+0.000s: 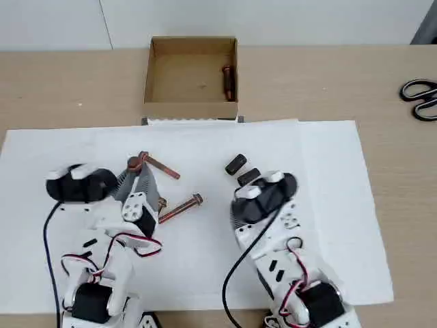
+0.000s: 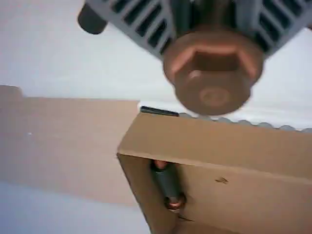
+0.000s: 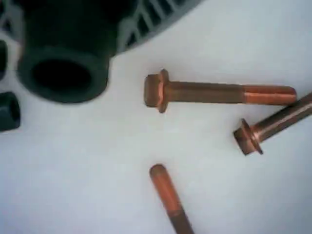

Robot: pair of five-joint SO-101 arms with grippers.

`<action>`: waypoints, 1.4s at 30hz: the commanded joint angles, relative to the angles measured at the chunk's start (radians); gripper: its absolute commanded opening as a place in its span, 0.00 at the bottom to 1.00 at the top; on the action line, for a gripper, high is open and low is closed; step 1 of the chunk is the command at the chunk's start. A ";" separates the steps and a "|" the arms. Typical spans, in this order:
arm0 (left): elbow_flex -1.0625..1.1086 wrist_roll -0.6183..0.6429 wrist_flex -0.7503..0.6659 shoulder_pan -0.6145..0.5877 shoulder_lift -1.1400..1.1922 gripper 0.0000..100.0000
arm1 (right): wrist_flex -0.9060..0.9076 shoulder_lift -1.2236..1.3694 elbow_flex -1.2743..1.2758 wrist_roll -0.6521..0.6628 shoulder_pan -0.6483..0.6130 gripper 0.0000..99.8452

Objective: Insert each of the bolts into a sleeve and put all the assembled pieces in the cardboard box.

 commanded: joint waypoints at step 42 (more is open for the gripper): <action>-0.005 0.259 -0.201 0.279 -0.018 0.01 | -0.209 -0.010 0.138 0.201 -0.188 0.00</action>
